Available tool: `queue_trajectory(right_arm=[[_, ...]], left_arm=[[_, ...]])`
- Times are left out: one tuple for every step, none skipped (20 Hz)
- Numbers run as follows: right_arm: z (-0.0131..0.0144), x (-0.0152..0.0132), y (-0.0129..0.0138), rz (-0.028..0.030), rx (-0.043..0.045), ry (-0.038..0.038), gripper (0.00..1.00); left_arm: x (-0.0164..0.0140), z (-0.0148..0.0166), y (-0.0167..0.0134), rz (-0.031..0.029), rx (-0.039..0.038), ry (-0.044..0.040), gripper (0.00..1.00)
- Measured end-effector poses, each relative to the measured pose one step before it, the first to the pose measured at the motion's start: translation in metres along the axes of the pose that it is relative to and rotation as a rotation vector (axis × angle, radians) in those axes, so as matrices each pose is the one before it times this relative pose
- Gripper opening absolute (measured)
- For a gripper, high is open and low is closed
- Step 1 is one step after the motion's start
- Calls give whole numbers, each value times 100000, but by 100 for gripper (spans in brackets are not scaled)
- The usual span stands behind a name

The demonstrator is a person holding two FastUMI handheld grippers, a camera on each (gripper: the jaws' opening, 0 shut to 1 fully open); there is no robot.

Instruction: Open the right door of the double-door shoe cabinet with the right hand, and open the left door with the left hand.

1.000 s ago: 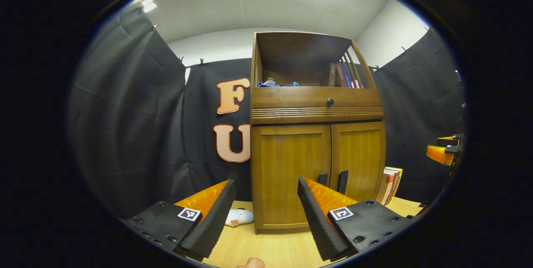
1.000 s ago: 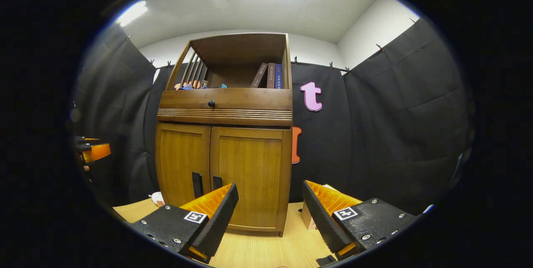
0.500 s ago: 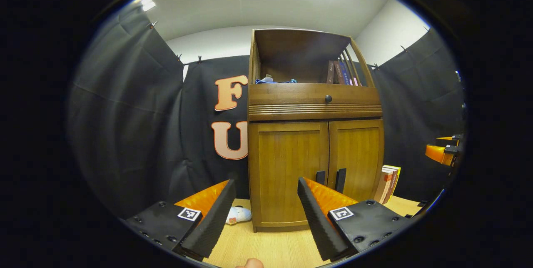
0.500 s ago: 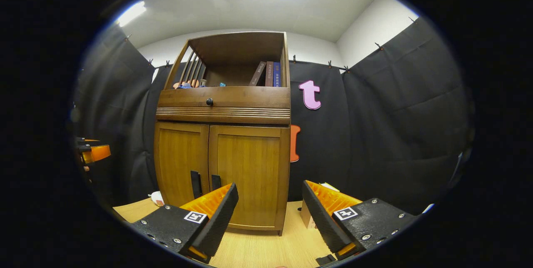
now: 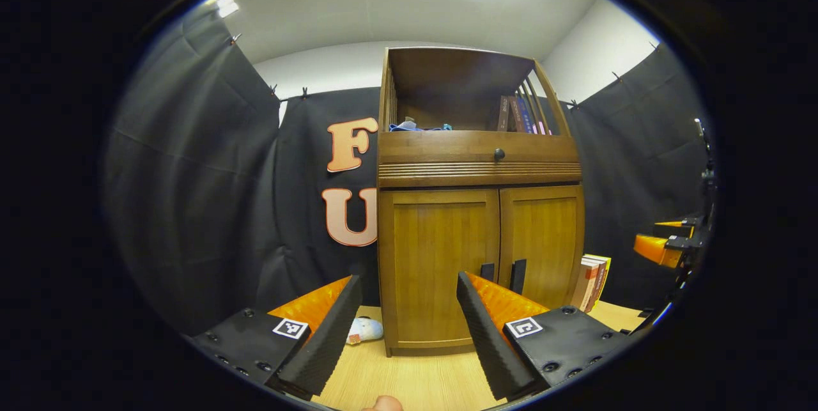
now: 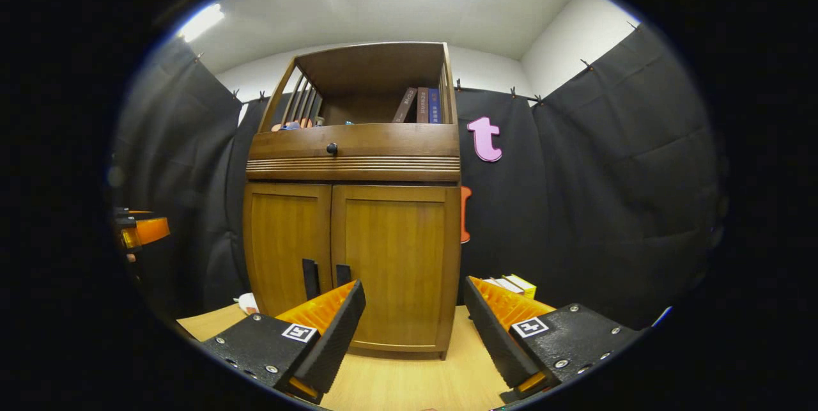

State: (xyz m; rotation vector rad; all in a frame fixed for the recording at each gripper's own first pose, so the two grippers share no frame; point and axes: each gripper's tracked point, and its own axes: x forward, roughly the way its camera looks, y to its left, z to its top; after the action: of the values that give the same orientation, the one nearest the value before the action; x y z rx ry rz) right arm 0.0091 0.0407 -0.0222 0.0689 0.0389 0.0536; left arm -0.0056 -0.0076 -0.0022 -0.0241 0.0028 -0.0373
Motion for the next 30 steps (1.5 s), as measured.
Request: queue_trajectory(right_arm=[[-411,596,427,282,940,315,100],[-464,651,489,309,909,307,100],[-515,694,590,378,556,608,100],[-539,679,513,298,421,621,100],[-559,811,548,181,600,620,100],[-633,800,751,521,477,918,100],[-603,706,545,288,209,1024,95],[-702,897,559,538,63,982,95],[-812,1037,613,302,-113,891,95],[-655,967,411,-146,-223,626,100],[-782,1169,441,-464,-531,705,100],[-619,1102,370,-173,-491,484,95],[-710,1293,461,202,-636,921,95],[-659,1173,520,443,-330,742,95],[-600,1116,612,280,-490,902,95],[-482,1082,588,412,-501,610,95],[-532,1119,469,111,-287,767,100],[-536,1084,299,-90,-672,820,95],[-580,973,254,-321,-506,689,100],[-537,804,378,-217,-126,736,95],[-419,763,351,136,318,548,95],[-446,897,336,386,801,625,95],[-360,995,362,755,1154,723,95],[-381,950,209,300,1329,740,95],[-312,850,120,-223,1111,901,97],[-225,632,122,-277,879,712,94],[-118,775,81,-121,888,578,82],[-162,786,75,174,714,559,79],[-135,537,44,209,634,369,74],[-125,498,189,613,604,182,78]], left_arm=[[-17,17,-7,-393,-236,57,94],[-88,-114,-5,-237,-84,234,96],[-37,-38,80,9,72,202,96],[-56,-143,42,399,6,148,99],[-30,-87,104,327,-100,152,99],[18,-249,201,426,-187,28,96],[-87,-136,387,393,28,-106,96],[-804,-39,1251,578,14,-124,96],[-348,-39,722,309,80,187,96],[-79,-216,271,168,36,223,99],[50,6,433,313,-201,-82,99],[178,13,290,259,-162,-129,96],[68,37,453,448,-277,-153,96],[55,-39,448,384,-208,171,96],[29,-70,389,418,-193,114,96],[80,-40,273,145,158,51,96],[106,-64,313,79,402,260,94],[82,-85,295,254,407,195,94],[60,-51,330,637,495,208,94],[84,-47,252,385,535,-39,99],[111,82,258,357,344,-204,99],[122,-16,284,935,56,29,99],[80,-25,235,242,-47,-117,99],[111,-42,-45,-119,-190,-135,99],[79,-118,0,21,-93,130,99],[238,-103,163,-67,-33,178,96],[220,-194,11,-233,-52,393,96],[151,-218,-17,-323,-264,606,96],[169,-162,9,-175,-442,627,94],[188,-285,41,2,-593,681,94]])
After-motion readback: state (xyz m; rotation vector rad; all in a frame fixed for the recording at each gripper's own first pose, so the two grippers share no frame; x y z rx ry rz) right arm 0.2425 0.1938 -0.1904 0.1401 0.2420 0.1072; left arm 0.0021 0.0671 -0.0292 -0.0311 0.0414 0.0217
